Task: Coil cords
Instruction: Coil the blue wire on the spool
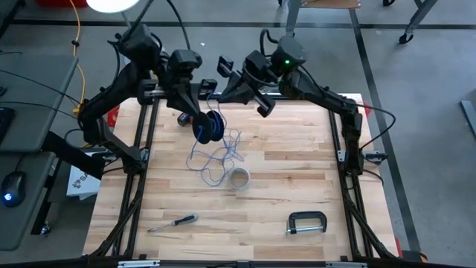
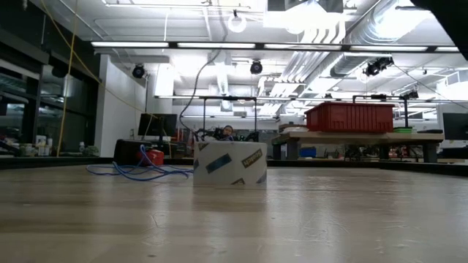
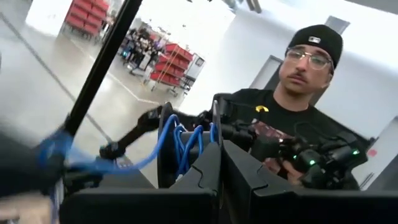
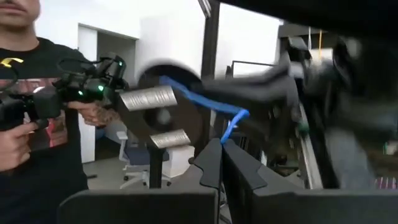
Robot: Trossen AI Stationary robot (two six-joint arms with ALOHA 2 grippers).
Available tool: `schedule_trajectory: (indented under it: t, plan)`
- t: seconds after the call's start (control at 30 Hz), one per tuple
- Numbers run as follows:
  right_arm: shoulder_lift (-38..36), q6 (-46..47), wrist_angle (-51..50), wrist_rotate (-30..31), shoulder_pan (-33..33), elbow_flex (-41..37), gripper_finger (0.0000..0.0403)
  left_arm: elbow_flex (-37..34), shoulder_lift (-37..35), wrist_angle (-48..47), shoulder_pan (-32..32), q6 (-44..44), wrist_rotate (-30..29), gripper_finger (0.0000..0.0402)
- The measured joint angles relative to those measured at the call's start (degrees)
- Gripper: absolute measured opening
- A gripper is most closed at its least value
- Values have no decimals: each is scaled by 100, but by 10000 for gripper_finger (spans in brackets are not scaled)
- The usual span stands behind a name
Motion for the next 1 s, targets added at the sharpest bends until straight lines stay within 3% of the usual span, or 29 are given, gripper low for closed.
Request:
schedule_trajectory:
  t: [0.17, 0.43, 0.8, 1.0]
  plan:
    - [251, 2, -157, 97, 109, 301, 0, 134, -4, 500, 6, -2, -6, 0]
    - [294, 0, -306, 213, 277, 100, 0, 350, 0, 1498, 278, 88, -64, 0]
    - [276, 263, -398, 371, 286, 106, 0, 365, -89, 1503, 1371, 1117, -710, 0]
    - [273, 481, -415, 298, 288, 102, 0, 365, -100, 1321, 1929, 1358, -506, 0]
